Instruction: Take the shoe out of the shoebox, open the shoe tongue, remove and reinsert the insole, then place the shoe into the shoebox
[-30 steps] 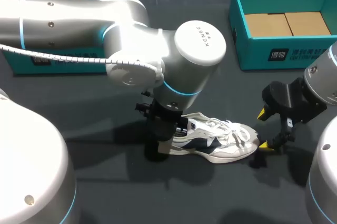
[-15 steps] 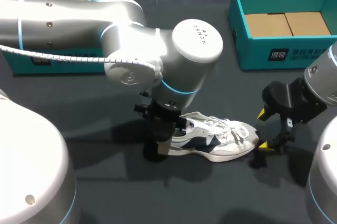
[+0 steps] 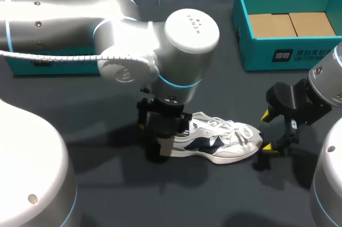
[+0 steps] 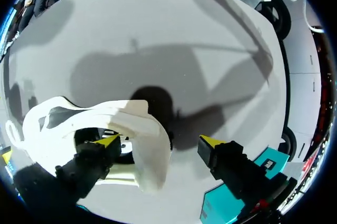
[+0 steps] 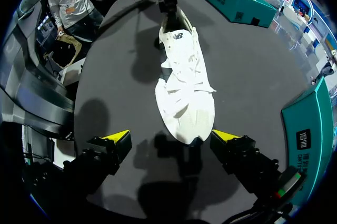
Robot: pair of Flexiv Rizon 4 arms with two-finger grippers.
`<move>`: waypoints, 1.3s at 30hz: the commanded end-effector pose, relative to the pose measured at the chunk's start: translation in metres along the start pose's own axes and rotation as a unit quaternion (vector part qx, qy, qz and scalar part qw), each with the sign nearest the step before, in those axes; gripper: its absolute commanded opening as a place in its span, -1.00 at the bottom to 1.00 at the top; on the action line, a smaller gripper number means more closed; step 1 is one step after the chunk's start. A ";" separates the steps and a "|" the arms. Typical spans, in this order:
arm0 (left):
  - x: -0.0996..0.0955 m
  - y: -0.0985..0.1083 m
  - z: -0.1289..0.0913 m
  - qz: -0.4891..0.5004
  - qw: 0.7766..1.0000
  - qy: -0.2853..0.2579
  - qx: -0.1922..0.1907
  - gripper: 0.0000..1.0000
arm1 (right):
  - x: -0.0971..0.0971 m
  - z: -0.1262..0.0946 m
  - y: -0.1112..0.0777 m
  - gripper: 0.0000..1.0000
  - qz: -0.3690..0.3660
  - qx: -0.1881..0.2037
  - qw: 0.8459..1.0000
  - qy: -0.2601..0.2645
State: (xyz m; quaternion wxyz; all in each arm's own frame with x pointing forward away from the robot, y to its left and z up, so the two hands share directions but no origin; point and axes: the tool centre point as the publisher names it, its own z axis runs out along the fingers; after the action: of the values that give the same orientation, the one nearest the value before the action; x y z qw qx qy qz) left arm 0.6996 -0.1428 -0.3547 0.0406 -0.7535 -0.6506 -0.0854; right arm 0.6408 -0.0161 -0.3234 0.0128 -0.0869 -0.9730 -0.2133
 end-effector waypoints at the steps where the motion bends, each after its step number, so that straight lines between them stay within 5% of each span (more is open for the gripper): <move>1: 0.039 -0.012 -0.045 -0.017 0.998 -0.065 -0.009 1.00 | 0.002 0.000 0.000 1.00 0.000 0.001 1.000 -0.002; 5: 0.054 -0.017 -0.073 -0.083 0.986 -0.135 0.047 1.00 | 0.002 0.000 0.000 1.00 0.000 0.001 1.000 -0.002; 8: 0.070 -0.023 -0.084 -0.151 0.965 -0.171 0.132 1.00 | 0.002 0.000 0.000 1.00 0.000 0.001 1.000 -0.002; 10: 0.080 -0.028 -0.082 -0.200 0.949 -0.145 0.195 1.00 | 0.002 0.000 0.000 1.00 0.000 0.001 1.000 -0.002; 23: 0.080 -0.028 -0.082 -0.200 0.949 -0.145 0.195 1.00 | 0.002 0.000 0.000 1.00 0.000 0.001 1.000 -0.002; 31: 0.113 -0.023 -0.058 -0.344 0.864 -0.232 0.283 1.00 | 0.002 0.000 0.000 1.00 0.000 0.001 1.000 -0.002; 33: 0.126 -0.021 -0.059 -0.389 0.819 -0.277 0.318 1.00 | 0.002 0.000 0.000 1.00 0.000 0.001 1.000 -0.002; 34: 0.134 -0.019 -0.062 -0.421 0.795 -0.313 0.305 1.00 | 0.002 0.000 0.000 1.00 0.000 0.001 1.000 -0.002; 35: 0.141 -0.019 -0.069 -0.449 0.788 -0.338 0.252 1.00 | 0.002 0.000 0.000 1.00 0.000 0.001 1.000 -0.002; 39: 0.141 -0.019 -0.069 -0.449 0.788 -0.338 0.252 1.00 | 0.002 0.000 0.000 1.00 0.000 0.001 1.000 -0.002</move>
State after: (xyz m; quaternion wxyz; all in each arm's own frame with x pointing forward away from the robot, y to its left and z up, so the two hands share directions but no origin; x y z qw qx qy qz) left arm 0.7030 -0.0254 -0.2623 0.0991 -0.4298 -0.8628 0.2469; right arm 0.6407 -0.0161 -0.3234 0.0128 -0.0869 -0.9730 -0.2133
